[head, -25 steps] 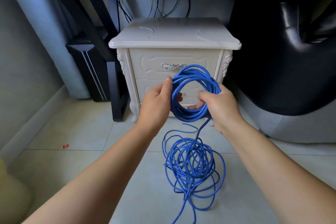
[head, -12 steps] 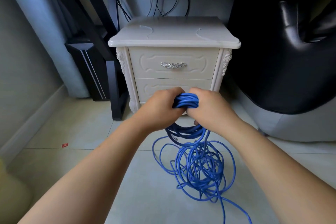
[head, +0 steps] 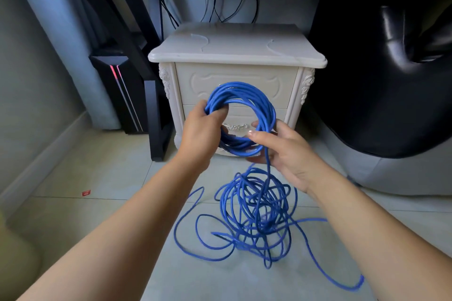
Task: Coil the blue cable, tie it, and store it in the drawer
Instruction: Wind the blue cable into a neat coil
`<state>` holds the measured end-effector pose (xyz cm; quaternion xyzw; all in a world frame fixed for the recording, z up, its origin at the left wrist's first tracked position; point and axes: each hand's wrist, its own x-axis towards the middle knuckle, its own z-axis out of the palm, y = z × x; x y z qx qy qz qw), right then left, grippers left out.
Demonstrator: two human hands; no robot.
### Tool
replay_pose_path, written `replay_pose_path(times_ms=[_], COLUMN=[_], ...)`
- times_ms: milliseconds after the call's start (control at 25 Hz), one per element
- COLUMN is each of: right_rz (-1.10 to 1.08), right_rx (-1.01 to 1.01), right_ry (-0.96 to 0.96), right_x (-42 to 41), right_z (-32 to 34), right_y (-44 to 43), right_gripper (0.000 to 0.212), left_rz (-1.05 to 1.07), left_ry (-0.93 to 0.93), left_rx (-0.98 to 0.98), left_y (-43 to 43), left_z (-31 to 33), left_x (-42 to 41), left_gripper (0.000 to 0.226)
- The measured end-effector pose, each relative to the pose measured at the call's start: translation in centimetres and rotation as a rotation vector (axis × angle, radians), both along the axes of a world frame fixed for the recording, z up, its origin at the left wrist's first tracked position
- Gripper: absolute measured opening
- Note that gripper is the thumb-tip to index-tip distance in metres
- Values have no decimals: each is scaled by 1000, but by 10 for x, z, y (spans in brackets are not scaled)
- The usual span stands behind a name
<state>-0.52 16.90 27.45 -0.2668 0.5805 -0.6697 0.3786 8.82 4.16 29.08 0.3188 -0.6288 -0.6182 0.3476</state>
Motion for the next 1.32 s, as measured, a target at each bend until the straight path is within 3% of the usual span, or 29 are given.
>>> replay_pose_path(times_ms=[120, 200, 360, 520, 600, 680, 800, 920, 1040, 1120, 1200, 1320], right_rz=[49, -11, -135, -221, -344, -377, -300, -308, -363, -314, -239, -169], right_rx=[-81, -65, -28, 247, 250, 190, 95, 10, 61, 138, 223, 307], right_ry=[-30, 7, -58, 272, 365, 338, 117, -7, 151, 369, 605, 838], right_x=[14, 21, 19, 12, 8, 5, 7, 2, -2, 2, 8, 13], right_z=[-1, -4, 6, 11, 11, 9, 8, 12, 16, 16, 14, 16], right_y=[-5, -10, -12, -9, -9, -8, -7, -2, 2, 1, -1, -1], right_gripper=[43, 52, 36, 21, 21, 18, 13, 17, 12, 11, 12, 14], left_rz=[98, 107, 46, 59, 53, 34, 3, -100, -180, -192, -284, -303], left_ry=[78, 99, 20, -50, -113, -133, -104, -188, -288, -276, -368, -502], left_rx=[235, 282, 168, -2, -143, -167, -16, -8, -113, -266, -575, -774], left_y=[5, 10, 19, 19, 19, 22, 30, 33, 29, 23, 21, 24], left_z=[7, 8, 3, 9, 11, 10, 4, 3, 12, 18, 20, 16], left_x=[-2, -3, 0, 8, 10, 11, 7, 7, 11, 13, 14, 11], left_gripper=[19, 22, 22, 16, 15, 16, 21, 19, 16, 45, 65, 58])
